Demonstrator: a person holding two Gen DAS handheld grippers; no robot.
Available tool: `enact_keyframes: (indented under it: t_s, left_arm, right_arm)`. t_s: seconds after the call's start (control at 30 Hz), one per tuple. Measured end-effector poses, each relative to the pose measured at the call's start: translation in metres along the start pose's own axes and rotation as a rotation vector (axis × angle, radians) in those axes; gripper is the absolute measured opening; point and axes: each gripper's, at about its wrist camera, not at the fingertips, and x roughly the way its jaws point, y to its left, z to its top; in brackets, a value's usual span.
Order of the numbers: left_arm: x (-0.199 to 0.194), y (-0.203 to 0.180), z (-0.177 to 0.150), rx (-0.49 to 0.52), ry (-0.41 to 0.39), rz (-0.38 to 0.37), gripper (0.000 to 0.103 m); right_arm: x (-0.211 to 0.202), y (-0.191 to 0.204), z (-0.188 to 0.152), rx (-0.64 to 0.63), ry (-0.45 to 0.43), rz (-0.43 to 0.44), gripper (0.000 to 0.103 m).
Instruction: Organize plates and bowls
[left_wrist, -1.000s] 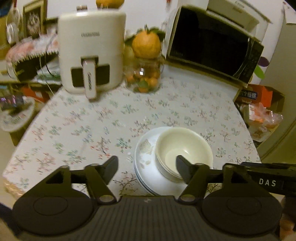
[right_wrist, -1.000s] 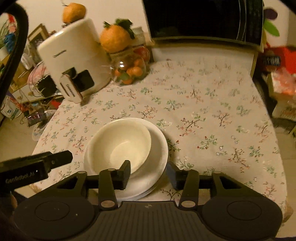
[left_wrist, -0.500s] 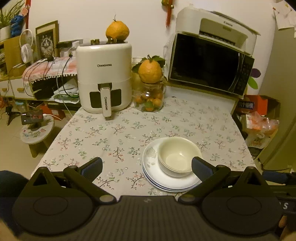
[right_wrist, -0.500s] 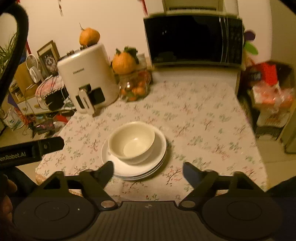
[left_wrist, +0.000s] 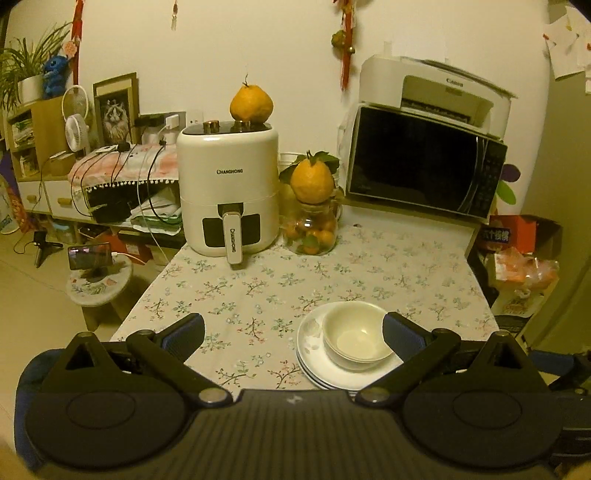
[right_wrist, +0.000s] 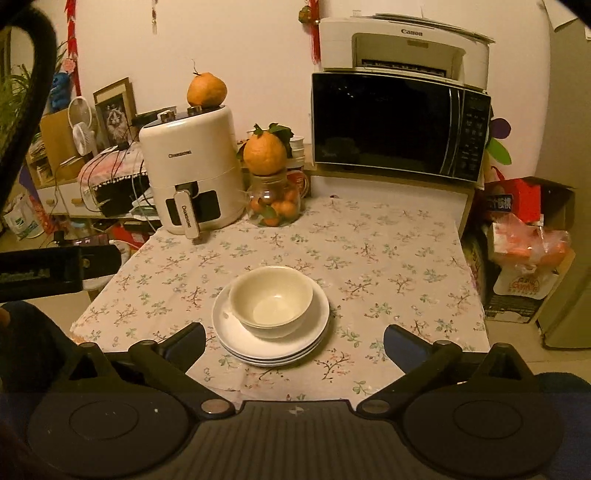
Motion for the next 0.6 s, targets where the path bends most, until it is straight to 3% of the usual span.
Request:
enact_keyframes:
  t_s: [0.6]
  left_arm:
    - [0.0062, -0.0052, -0.0078, 0.018, 0.042, -0.012, 0.103]
  right_arm:
    - [0.0045, 0.0012, -0.0059, 0.029, 0.028, 0.000, 0.101]
